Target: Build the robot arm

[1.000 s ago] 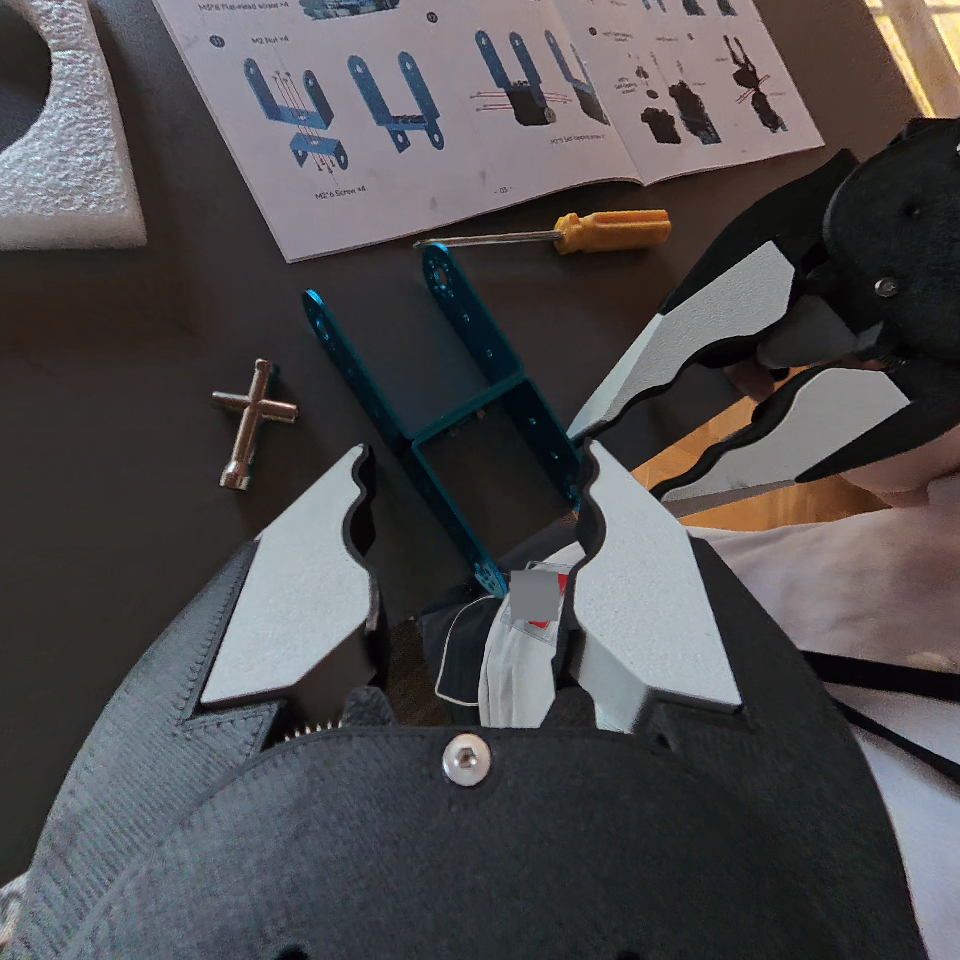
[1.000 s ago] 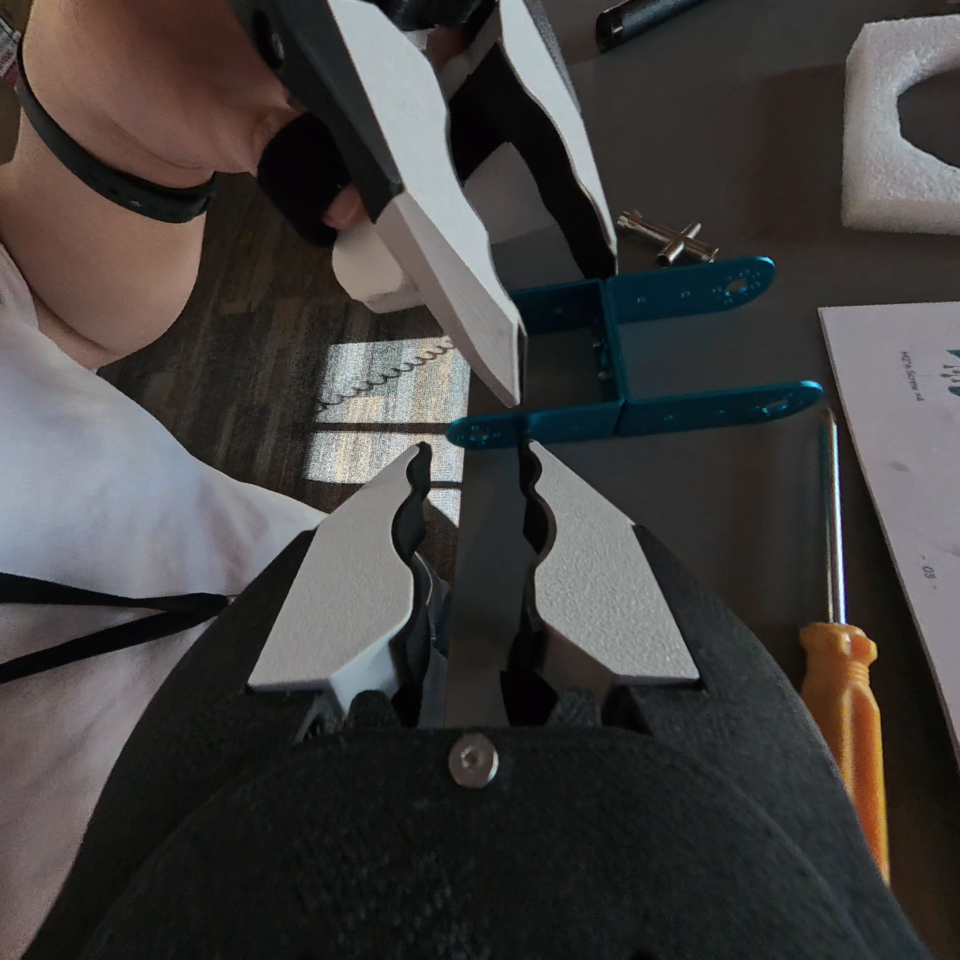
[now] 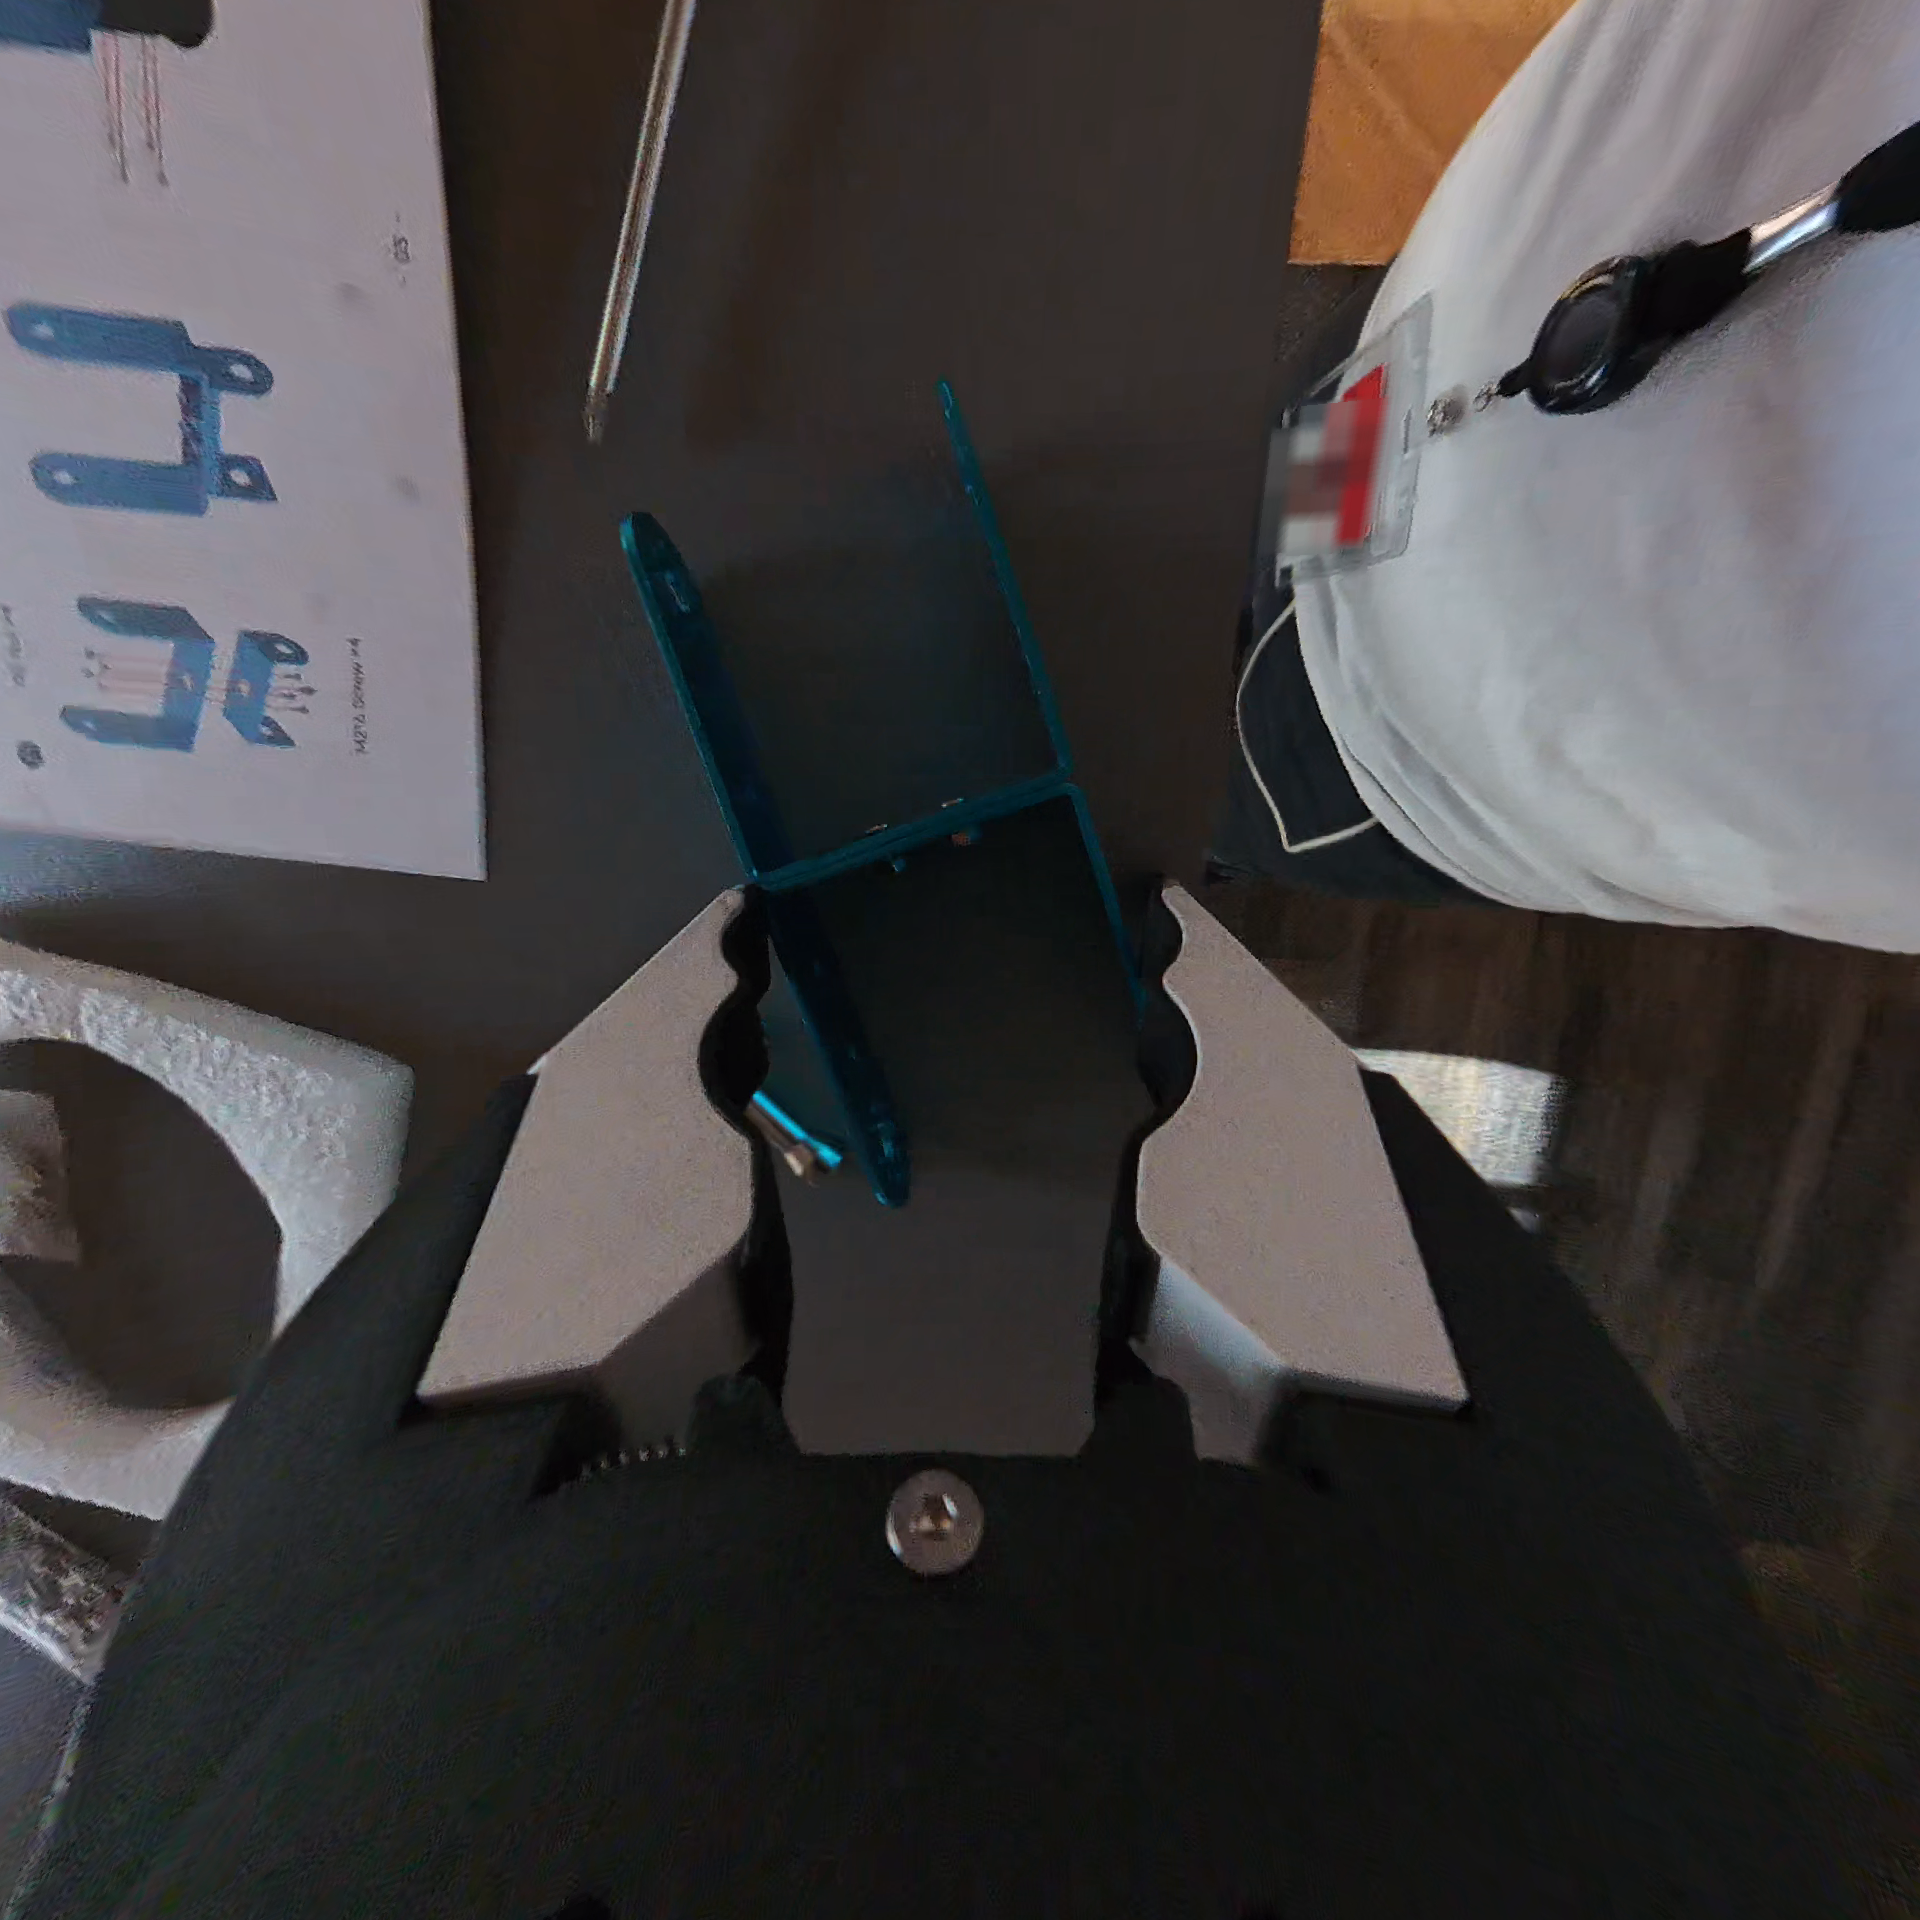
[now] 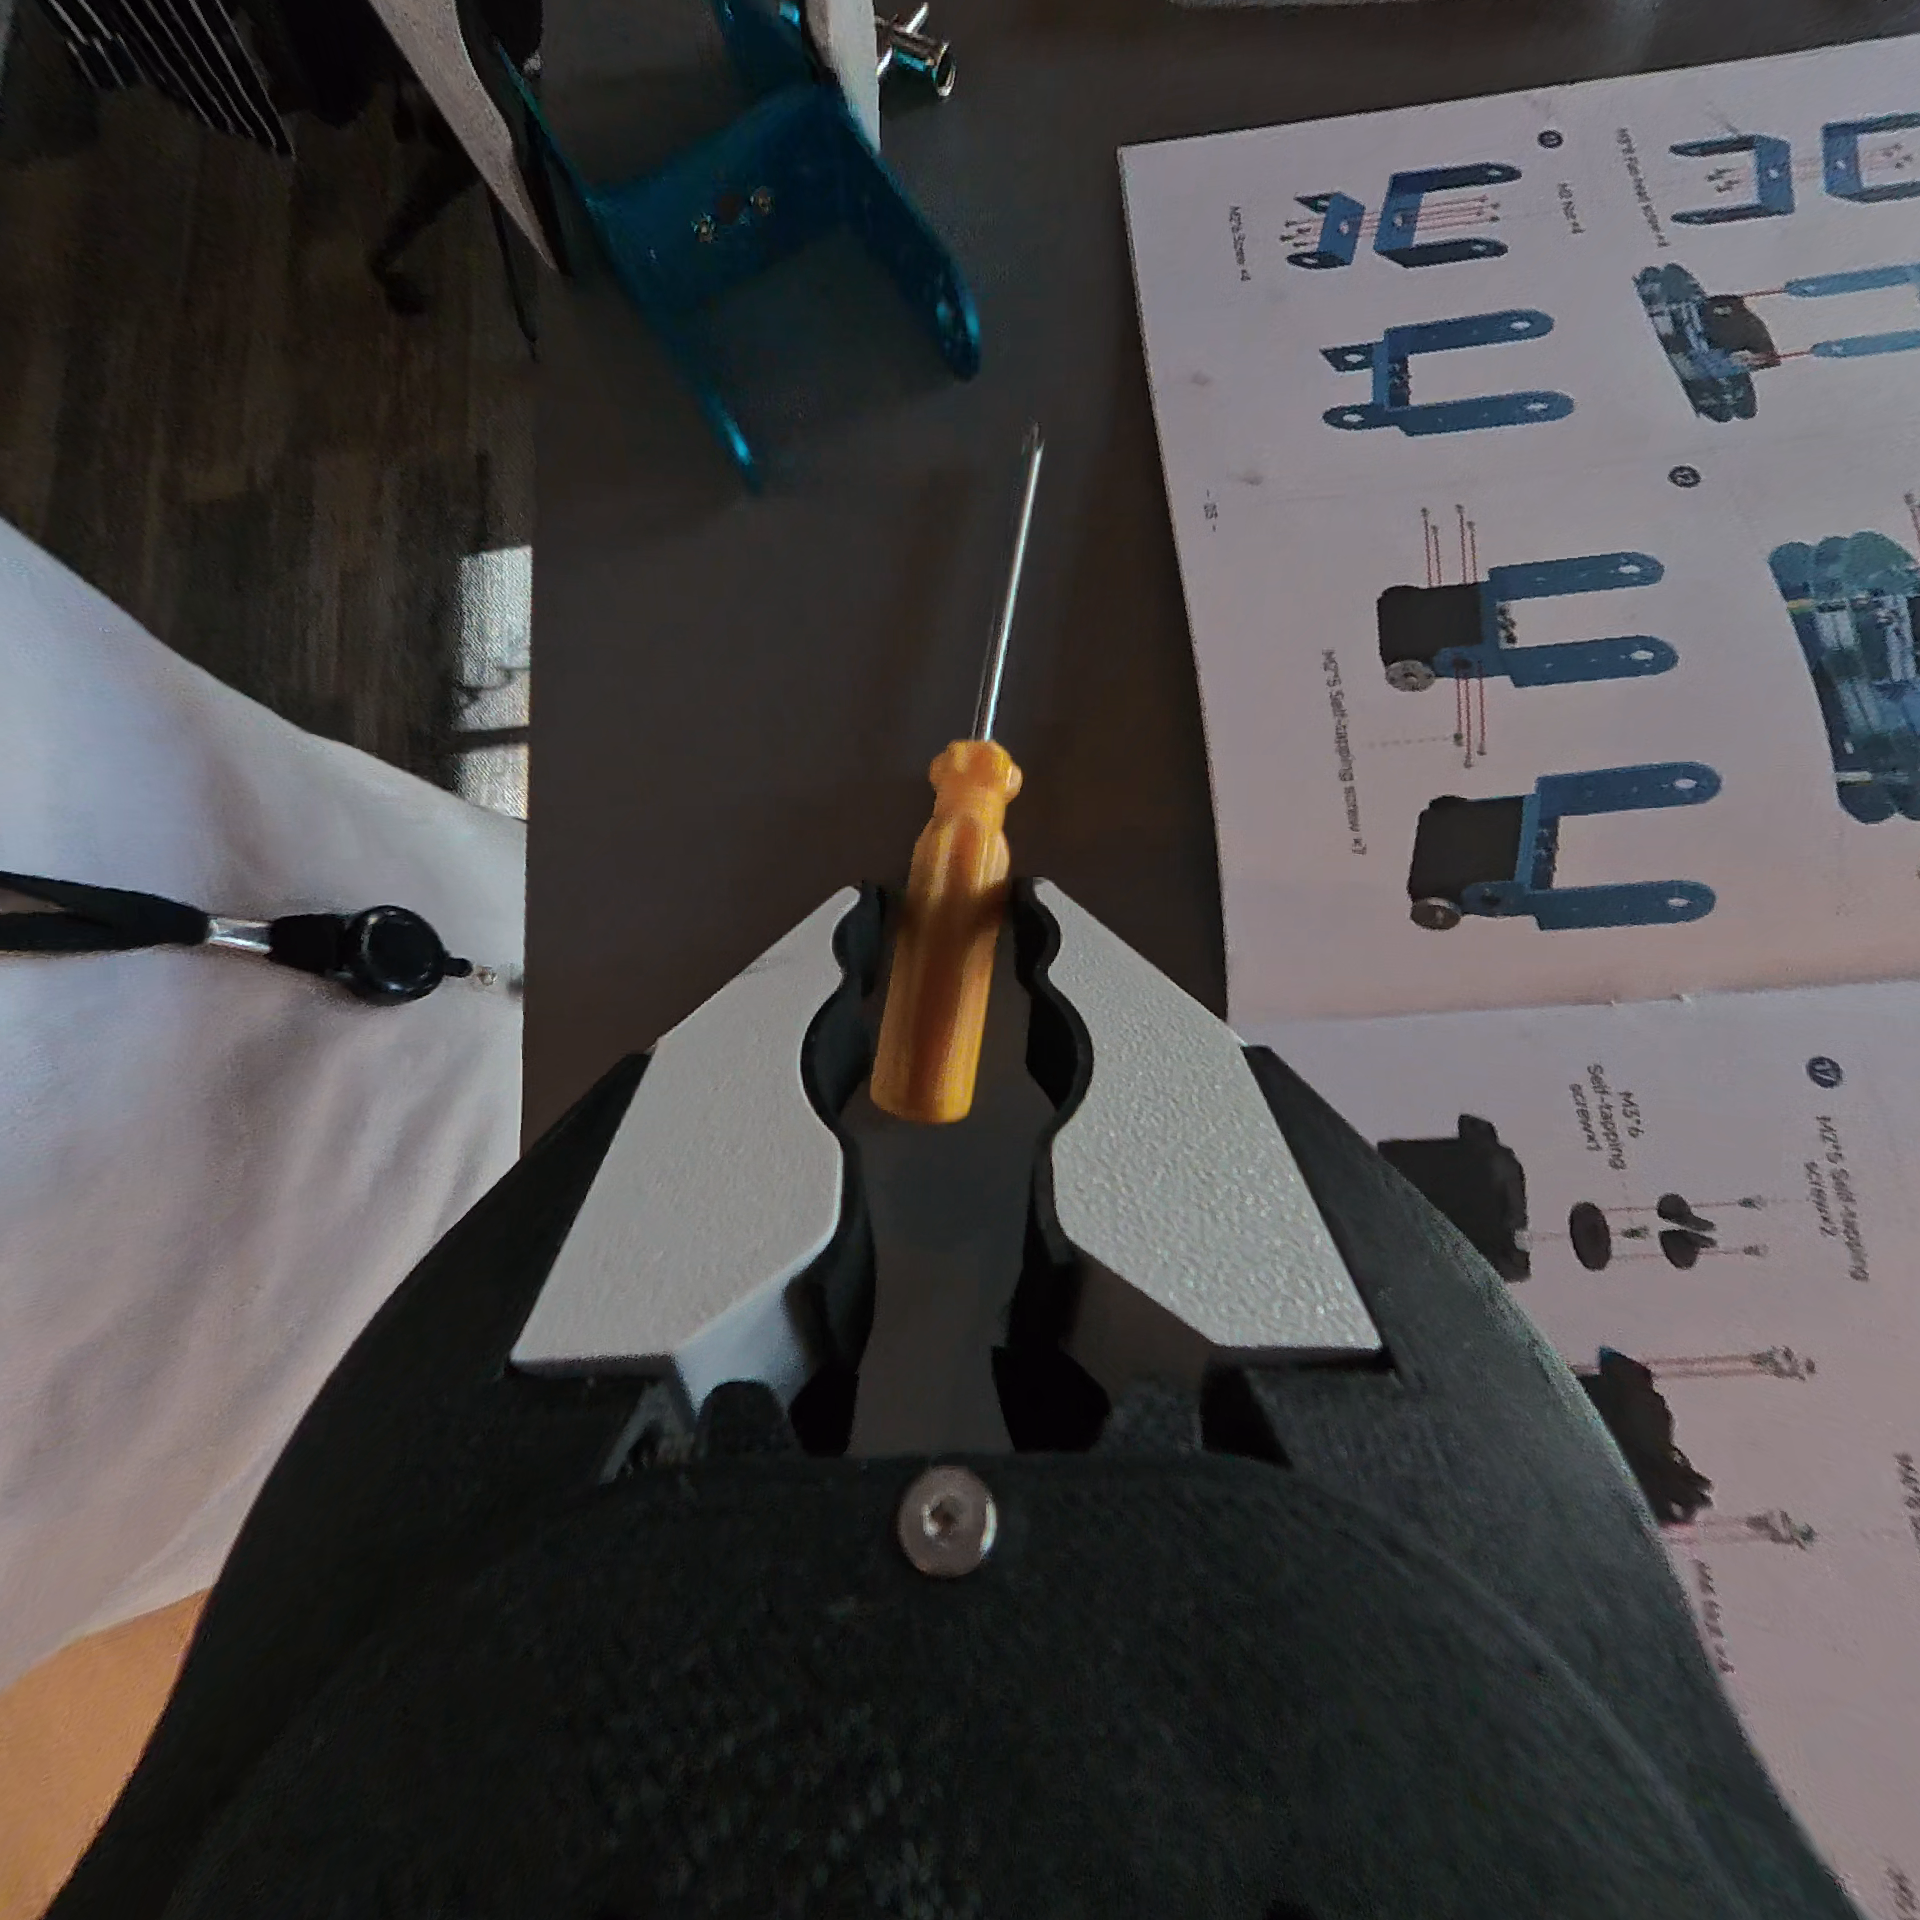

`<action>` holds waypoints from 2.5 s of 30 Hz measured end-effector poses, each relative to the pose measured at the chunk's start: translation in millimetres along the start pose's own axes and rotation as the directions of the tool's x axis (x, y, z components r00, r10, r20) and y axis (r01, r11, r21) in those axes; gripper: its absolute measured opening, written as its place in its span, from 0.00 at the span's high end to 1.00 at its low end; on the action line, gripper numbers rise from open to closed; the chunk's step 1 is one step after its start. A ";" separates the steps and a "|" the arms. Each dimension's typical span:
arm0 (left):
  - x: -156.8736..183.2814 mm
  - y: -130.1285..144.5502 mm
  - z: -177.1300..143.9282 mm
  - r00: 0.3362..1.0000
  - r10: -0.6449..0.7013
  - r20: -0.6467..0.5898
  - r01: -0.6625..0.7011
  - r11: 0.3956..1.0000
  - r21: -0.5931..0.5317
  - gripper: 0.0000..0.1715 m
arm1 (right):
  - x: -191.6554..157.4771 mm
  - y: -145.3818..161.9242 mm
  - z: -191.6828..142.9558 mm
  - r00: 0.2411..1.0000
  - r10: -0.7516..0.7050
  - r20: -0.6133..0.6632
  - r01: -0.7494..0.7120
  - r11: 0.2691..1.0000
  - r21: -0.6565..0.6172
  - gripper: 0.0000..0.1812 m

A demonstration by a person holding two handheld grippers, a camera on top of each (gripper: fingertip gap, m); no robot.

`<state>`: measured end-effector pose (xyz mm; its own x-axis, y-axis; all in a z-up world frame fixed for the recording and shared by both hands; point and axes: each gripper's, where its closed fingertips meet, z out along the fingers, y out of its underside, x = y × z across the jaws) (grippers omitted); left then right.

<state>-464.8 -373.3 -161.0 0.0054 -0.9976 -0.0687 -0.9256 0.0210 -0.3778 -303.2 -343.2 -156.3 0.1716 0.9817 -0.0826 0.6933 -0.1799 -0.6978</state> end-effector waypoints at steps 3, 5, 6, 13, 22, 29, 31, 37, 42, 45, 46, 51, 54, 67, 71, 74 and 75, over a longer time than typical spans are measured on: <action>-5.5 6.8 -3.0 0.997 0.064 -0.033 -0.062 0.996 0.070 0.59 | -4.0 -7.7 9.5 1.000 0.011 0.006 -0.011 1.000 -0.002 0.90; -10.3 8.3 -5.8 0.999 0.019 -0.042 -0.015 0.994 0.110 0.57 | -2.7 -12.9 13.0 0.999 -0.025 -0.032 0.025 1.000 -0.006 0.90; -10.2 7.0 -8.4 0.998 -0.011 -0.055 0.018 0.991 0.134 0.57 | -4.7 -16.2 14.4 0.996 -0.073 -0.043 0.073 0.997 0.005 0.90; -13.1 4.6 -25.3 0.983 -0.182 -0.030 0.183 0.942 0.283 0.56 | -19.9 -43.4 21.5 0.958 -0.284 -0.029 0.286 0.956 0.069 0.90; -11.5 -3.1 -34.7 0.953 -0.273 0.133 0.198 0.891 0.409 0.52 | -12.7 -54.9 30.2 0.914 -0.405 0.016 0.401 0.910 0.103 0.90; -16.3 -8.3 -13.4 0.982 -0.175 0.068 0.139 0.922 0.361 0.58 | -12.7 -62.4 36.8 0.903 -0.430 0.011 0.422 0.890 0.174 0.91; -18.0 -6.7 -9.2 0.984 -0.169 0.064 0.136 0.925 0.356 0.62 | -11.8 -59.3 39.4 0.895 -0.445 0.001 0.439 0.884 0.162 0.91; -18.8 -9.9 -7.5 0.988 -0.151 0.045 0.122 0.914 0.386 0.63 | -8.2 -59.1 40.6 0.899 -0.439 -0.011 0.434 0.885 0.170 0.91; -18.5 -9.9 -7.4 0.990 -0.136 0.034 0.113 0.916 0.386 0.63 | -7.3 -60.5 39.6 0.899 -0.438 -0.015 0.434 0.883 0.181 0.91; -18.5 -9.9 -7.5 0.991 -0.133 0.030 0.111 0.914 0.390 0.63 | -7.4 -61.9 39.1 0.899 -0.438 -0.015 0.433 0.881 0.188 0.91; -18.6 -9.8 -7.5 0.991 -0.133 0.028 0.111 0.914 0.391 0.63 | -7.9 -62.7 38.8 0.898 -0.440 -0.015 0.434 0.880 0.193 0.91; -18.6 -9.9 -7.4 0.991 -0.131 0.022 0.111 0.911 0.396 0.63 | -8.4 -63.2 39.5 0.896 -0.444 -0.012 0.438 0.878 0.194 0.91; -18.7 -9.8 -7.3 0.992 -0.127 0.018 0.110 0.913 0.393 0.63 | -8.7 -64.8 39.4 0.895 -0.446 -0.015 0.440 0.876 0.198 0.91; -19.3 -10.3 -6.3 0.992 -0.127 0.007 0.115 0.914 0.389 0.63 | -9.7 -66.2 36.5 0.888 -0.458 -0.026 0.454 0.868 0.204 0.91; -19.4 -10.6 -6.1 0.992 -0.126 0.005 0.114 0.915 0.388 0.63 | -9.8 -65.8 36.8 0.889 -0.457 -0.020 0.450 0.869 0.206 0.91; -19.4 -10.6 -6.0 0.992 -0.125 0.004 0.114 0.915 0.388 0.63 | -8.9 -66.2 36.7 0.888 -0.460 -0.018 0.453 0.867 0.209 0.91; -19.3 -10.6 -6.1 0.992 -0.124 0.003 0.113 0.914 0.389 0.63 | -8.8 -66.4 36.8 0.887 -0.462 -0.017 0.455 0.865 0.211 0.91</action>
<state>-457.4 -354.6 -150.1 0.1216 -0.9923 -0.0242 -0.6988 -0.0683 -0.7121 -376.5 -337.5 -135.4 -0.1560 0.9525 0.2616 0.5298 0.3042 -0.7917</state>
